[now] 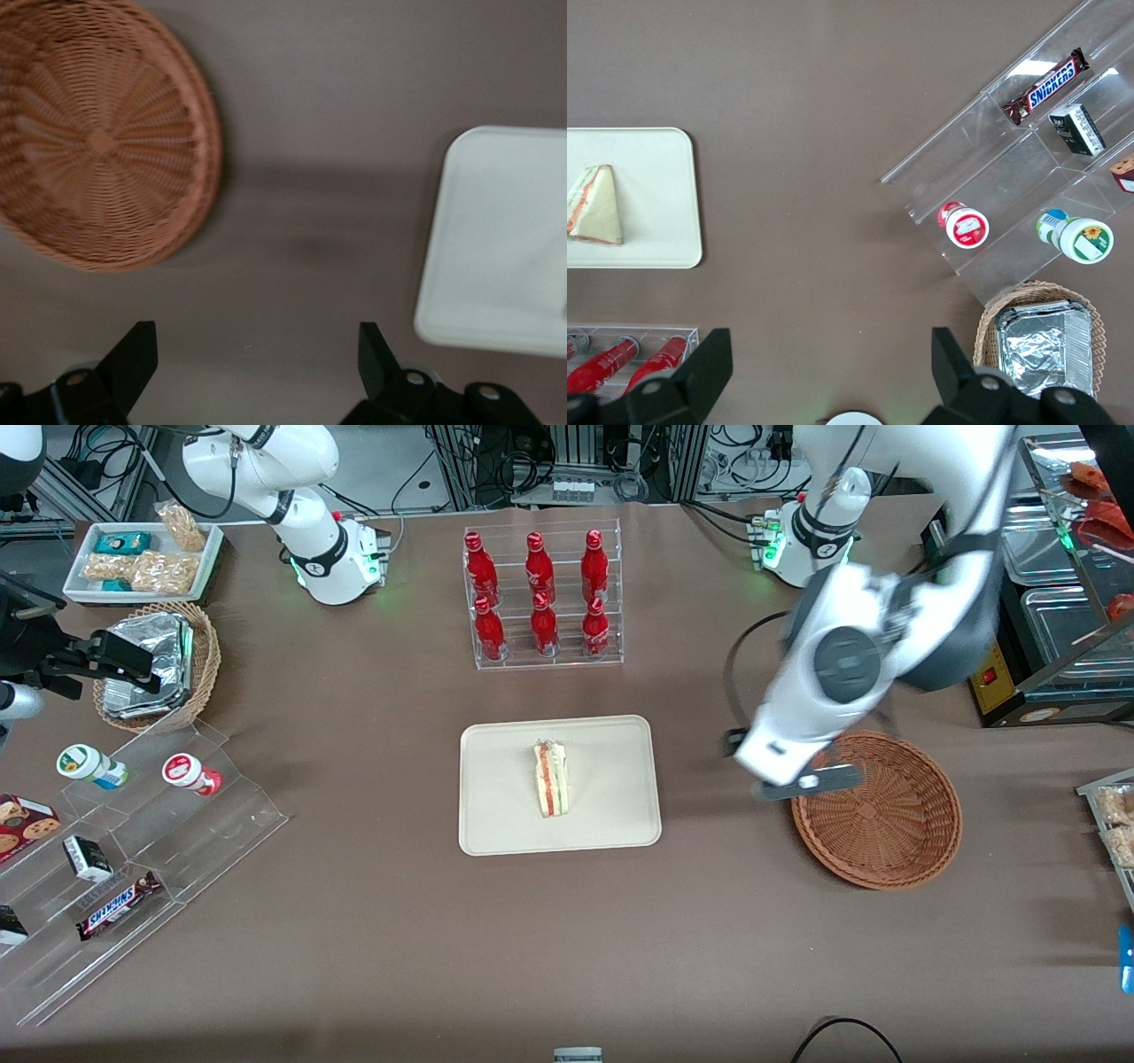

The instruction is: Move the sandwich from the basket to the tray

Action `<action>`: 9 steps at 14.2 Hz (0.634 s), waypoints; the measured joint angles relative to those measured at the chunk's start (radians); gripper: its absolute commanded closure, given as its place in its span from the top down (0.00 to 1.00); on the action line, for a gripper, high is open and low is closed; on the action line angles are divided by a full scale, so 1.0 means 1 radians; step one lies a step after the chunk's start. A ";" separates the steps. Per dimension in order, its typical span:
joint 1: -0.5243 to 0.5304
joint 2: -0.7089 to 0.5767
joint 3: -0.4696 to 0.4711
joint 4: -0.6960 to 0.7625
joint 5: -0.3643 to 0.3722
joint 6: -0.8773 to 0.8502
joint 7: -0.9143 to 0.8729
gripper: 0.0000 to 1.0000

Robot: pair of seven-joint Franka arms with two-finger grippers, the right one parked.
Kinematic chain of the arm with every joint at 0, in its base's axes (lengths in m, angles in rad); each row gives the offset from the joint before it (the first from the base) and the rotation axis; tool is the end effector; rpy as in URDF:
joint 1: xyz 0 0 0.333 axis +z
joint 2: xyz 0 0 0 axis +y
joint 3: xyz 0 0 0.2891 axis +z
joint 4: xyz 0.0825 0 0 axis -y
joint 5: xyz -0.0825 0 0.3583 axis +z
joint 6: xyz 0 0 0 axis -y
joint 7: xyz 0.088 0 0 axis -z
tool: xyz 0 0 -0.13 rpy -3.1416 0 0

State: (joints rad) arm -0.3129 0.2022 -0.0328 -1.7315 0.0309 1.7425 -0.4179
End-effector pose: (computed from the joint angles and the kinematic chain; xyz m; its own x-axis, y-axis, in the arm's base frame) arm 0.5329 -0.1873 0.4053 0.9838 0.0712 -0.1646 0.0556 -0.9937 -0.0975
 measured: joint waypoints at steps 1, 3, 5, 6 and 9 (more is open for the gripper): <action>0.035 -0.029 0.000 -0.006 0.000 -0.023 0.071 1.00; 0.087 -0.071 0.001 -0.008 0.000 -0.061 0.180 1.00; 0.124 -0.116 0.001 -0.004 0.001 -0.095 0.265 1.00; 0.149 -0.138 0.000 0.001 0.001 -0.101 0.303 1.00; 0.244 -0.196 -0.014 0.018 0.001 -0.109 0.399 1.00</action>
State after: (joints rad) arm -0.0691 0.0060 -0.0471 -1.7135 0.0317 1.6332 -0.0191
